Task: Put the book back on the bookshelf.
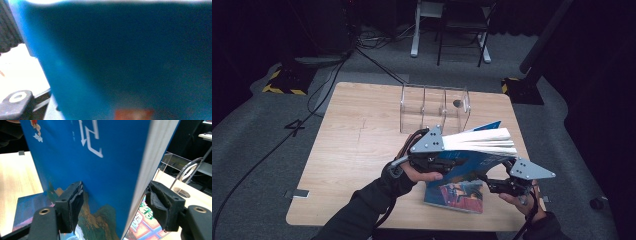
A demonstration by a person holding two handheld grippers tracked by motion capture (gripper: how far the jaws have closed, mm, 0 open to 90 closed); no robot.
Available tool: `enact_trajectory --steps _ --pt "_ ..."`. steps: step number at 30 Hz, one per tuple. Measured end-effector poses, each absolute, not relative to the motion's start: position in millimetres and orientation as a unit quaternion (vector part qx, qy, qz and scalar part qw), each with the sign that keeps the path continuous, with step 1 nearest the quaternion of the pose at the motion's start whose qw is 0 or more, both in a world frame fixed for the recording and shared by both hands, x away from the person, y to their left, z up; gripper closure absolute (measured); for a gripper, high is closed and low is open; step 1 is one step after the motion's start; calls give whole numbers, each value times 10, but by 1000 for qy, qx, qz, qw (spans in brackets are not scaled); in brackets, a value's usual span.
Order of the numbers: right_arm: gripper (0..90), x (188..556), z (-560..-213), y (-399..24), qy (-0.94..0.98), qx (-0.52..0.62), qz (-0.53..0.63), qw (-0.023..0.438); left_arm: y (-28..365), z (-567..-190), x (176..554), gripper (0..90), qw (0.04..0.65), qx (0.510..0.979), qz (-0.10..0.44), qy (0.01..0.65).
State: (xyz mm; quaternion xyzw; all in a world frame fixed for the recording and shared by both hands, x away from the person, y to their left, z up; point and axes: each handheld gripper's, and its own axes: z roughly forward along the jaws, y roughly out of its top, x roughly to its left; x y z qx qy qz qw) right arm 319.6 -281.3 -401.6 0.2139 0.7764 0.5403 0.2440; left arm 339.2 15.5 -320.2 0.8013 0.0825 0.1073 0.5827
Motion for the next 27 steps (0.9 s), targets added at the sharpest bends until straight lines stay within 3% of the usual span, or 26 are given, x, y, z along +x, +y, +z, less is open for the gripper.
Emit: enact_trajectory --steps 16,27 --pt "333 3199 -3999 -2837 783 214 533 238 136 -3164 3410 590 580 801 113 94" --pt "329 3291 -4126 -3205 807 243 483 237 179 -3166 3444 599 584 795 112 123"
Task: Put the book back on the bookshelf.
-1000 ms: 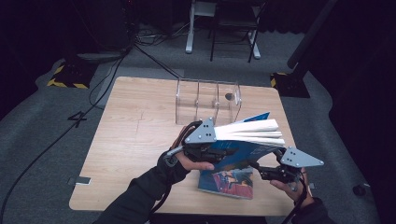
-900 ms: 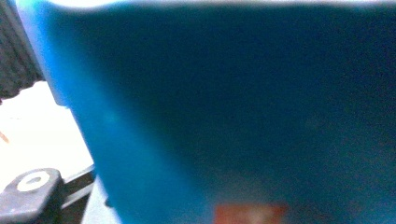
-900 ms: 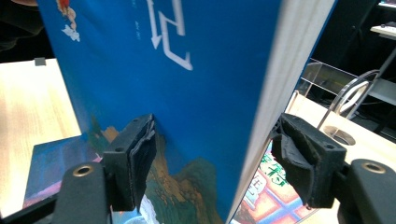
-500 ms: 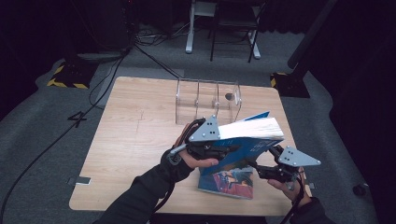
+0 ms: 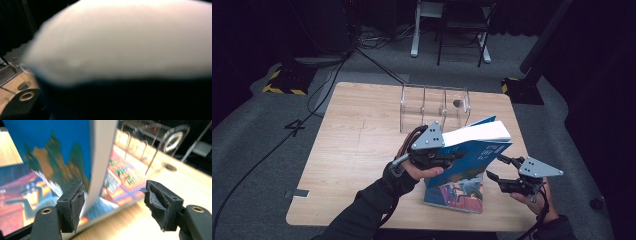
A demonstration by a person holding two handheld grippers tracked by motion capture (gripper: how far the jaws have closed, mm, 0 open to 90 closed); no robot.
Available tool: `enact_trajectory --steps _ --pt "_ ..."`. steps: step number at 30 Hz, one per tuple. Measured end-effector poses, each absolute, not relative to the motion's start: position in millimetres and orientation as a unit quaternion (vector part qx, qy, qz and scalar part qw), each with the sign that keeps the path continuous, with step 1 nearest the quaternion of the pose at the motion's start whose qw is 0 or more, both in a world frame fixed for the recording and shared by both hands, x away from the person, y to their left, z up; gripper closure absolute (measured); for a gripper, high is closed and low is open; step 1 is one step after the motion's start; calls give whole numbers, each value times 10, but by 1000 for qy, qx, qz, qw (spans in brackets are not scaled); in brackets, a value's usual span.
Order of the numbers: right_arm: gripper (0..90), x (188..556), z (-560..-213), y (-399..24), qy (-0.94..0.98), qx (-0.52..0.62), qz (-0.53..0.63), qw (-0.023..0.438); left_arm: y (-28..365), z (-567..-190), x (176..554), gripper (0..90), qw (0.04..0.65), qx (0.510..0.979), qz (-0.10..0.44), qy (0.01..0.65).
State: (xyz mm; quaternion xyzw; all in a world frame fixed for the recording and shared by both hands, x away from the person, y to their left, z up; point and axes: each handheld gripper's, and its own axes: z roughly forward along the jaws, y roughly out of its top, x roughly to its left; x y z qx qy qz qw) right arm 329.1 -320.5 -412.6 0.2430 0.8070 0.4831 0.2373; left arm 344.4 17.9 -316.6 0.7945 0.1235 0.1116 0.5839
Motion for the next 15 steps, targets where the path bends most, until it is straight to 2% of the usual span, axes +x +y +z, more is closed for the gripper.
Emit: enact_trajectory --steps 8,15 --pt "334 3343 -4164 -3268 812 258 470 232 210 -3121 3489 601 573 797 123 146" --pt "334 3420 -4257 -3310 819 273 445 238 312 -3026 3533 602 545 802 169 175"
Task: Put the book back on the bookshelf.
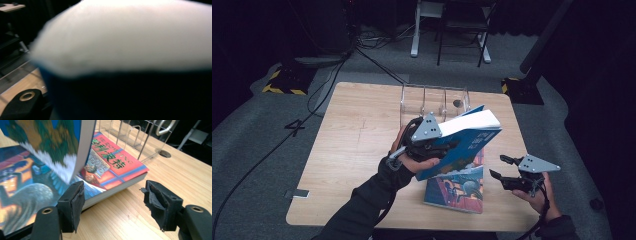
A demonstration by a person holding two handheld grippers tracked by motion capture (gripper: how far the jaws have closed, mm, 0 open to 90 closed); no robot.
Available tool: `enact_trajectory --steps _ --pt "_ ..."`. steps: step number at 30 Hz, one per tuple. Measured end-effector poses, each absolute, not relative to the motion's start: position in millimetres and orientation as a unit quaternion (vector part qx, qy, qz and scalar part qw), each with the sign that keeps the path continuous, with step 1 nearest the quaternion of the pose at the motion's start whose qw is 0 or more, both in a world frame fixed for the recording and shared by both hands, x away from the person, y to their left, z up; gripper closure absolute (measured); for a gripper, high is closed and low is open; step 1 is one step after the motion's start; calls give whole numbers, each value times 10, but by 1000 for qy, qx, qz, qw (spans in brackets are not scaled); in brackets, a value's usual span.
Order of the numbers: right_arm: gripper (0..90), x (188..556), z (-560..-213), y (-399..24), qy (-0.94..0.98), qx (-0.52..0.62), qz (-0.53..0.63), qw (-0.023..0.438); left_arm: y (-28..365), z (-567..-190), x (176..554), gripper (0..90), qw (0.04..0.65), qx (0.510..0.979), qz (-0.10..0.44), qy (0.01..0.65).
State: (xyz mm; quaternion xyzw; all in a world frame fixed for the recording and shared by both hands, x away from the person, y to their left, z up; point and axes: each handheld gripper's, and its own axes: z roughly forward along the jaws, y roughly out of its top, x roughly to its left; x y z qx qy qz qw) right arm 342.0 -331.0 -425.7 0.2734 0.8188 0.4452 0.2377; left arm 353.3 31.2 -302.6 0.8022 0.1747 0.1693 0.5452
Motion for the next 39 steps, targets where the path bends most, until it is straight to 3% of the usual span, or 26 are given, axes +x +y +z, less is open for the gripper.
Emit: enact_trajectory --steps 22,33,39 --pt "330 3502 -4406 -3285 818 307 411 261 983 -3024 3841 603 528 761 238 292" --pt "333 3556 -4486 -3322 818 329 390 266 946 -3106 4127 605 465 762 290 345" --pt "333 3554 -4508 -3291 824 323 384 265 1005 -3084 4283 605 478 747 281 366"
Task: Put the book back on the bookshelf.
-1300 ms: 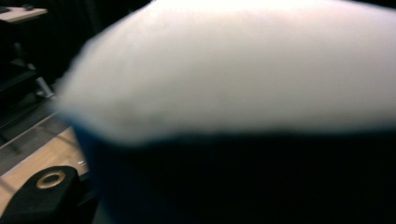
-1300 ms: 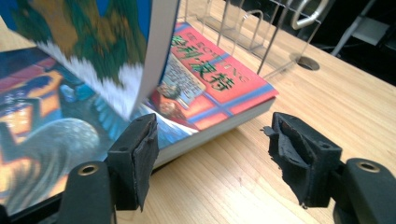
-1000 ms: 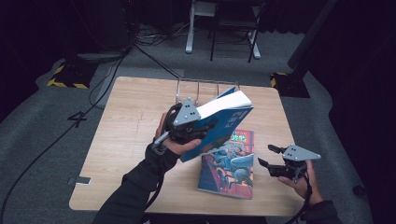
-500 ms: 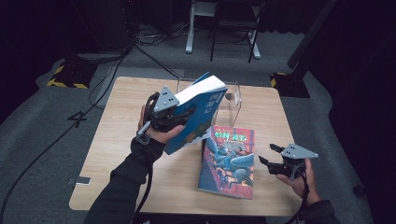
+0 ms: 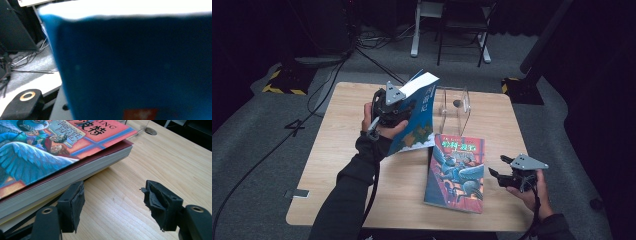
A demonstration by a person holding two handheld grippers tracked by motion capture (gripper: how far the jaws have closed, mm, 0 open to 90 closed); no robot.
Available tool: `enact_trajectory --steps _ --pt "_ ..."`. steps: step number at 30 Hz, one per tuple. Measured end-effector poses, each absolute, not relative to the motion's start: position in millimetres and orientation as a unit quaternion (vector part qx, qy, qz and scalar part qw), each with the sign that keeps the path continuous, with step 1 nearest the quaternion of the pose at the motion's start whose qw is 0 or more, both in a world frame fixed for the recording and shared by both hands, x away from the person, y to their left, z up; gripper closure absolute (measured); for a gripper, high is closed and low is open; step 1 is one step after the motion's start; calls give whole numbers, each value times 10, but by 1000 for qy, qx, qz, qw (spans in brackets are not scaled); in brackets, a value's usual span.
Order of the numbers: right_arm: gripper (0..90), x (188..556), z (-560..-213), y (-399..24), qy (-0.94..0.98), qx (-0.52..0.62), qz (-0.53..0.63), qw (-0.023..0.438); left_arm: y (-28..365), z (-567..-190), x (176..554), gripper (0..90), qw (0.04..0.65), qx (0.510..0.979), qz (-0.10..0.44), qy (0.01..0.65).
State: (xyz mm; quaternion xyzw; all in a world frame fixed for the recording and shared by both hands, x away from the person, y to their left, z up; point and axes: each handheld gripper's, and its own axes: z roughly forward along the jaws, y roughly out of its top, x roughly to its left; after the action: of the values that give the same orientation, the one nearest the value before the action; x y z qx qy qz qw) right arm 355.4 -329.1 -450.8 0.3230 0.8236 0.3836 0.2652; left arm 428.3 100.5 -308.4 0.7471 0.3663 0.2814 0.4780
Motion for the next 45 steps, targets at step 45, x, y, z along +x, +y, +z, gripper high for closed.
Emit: enact_trajectory --steps 45 --pt "337 3512 -4521 -3257 823 317 396 256 427 -3300 5259 605 433 666 354 493"
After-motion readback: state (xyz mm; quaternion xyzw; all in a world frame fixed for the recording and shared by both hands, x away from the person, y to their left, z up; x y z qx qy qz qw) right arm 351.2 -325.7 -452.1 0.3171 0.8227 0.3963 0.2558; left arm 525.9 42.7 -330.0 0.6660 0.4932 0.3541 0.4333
